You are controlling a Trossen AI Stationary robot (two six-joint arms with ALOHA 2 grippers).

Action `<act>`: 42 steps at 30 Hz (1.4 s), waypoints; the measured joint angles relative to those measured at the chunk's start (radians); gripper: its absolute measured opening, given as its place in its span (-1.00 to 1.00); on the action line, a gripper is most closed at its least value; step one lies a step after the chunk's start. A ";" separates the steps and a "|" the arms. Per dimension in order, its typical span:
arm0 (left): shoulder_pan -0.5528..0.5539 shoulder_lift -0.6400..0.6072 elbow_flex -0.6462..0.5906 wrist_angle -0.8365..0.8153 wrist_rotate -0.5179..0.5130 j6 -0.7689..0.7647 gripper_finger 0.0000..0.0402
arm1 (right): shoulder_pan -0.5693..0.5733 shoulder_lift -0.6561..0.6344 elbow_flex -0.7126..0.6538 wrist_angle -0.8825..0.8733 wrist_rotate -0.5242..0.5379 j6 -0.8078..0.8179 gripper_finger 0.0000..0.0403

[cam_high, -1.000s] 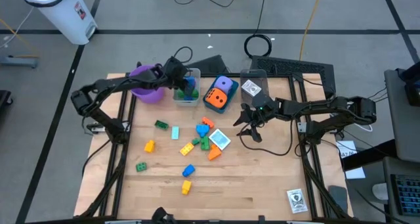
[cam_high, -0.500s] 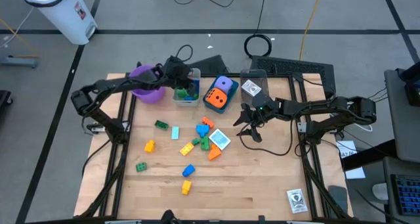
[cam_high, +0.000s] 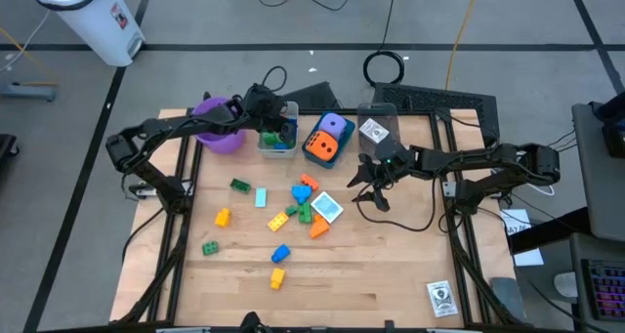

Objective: Pick & Place Toys
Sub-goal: Put the green game piece into the gray bin

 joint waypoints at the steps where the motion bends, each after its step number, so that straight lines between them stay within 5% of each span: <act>1: 0.000 0.000 0.000 0.002 -0.004 -0.002 -0.07 | 0.000 0.000 0.000 0.000 0.000 0.000 0.13; 20: -0.065 0.000 0.000 -0.002 0.068 0.061 -0.07 | 0.000 0.000 0.000 0.000 0.000 0.000 0.13; 42: -0.630 -0.008 0.001 -0.312 -0.162 0.004 -0.07 | 0.000 0.000 0.000 0.004 0.000 0.008 0.13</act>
